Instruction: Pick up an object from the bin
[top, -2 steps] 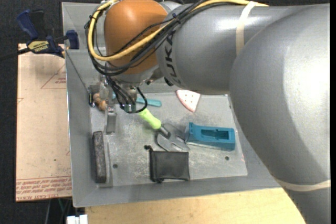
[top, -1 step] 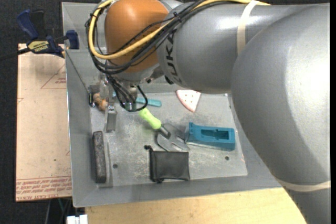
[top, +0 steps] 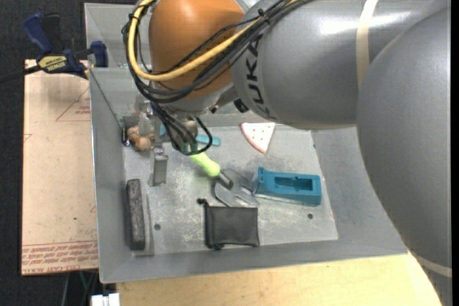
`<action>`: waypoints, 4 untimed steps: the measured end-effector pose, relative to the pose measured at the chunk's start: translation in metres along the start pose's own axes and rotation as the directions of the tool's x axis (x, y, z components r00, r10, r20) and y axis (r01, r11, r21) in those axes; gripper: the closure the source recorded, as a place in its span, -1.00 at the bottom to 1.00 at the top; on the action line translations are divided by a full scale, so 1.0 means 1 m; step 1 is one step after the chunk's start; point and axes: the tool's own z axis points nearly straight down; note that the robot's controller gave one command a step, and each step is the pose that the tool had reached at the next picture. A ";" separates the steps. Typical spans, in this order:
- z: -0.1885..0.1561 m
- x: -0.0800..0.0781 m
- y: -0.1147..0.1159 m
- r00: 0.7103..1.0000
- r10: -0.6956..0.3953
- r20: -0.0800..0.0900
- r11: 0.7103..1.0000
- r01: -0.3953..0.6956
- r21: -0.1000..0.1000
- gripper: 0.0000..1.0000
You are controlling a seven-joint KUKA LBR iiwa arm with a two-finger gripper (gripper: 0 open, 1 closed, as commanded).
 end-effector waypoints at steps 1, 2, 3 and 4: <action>0.031 -0.006 -0.061 0.974 -0.228 0.003 0.974 0.228 -0.001 -1.00; 0.025 0.002 -0.079 0.983 -0.186 -0.001 0.983 0.186 0.001 -1.00; 0.016 0.018 -0.105 0.987 -0.163 0.004 0.987 0.163 -0.004 -1.00; 0.042 0.040 -0.140 0.985 -0.170 0.014 0.985 0.170 -0.007 -1.00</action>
Offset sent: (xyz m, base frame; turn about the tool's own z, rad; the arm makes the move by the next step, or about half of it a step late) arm -0.0053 -0.0428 0.0127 -0.1387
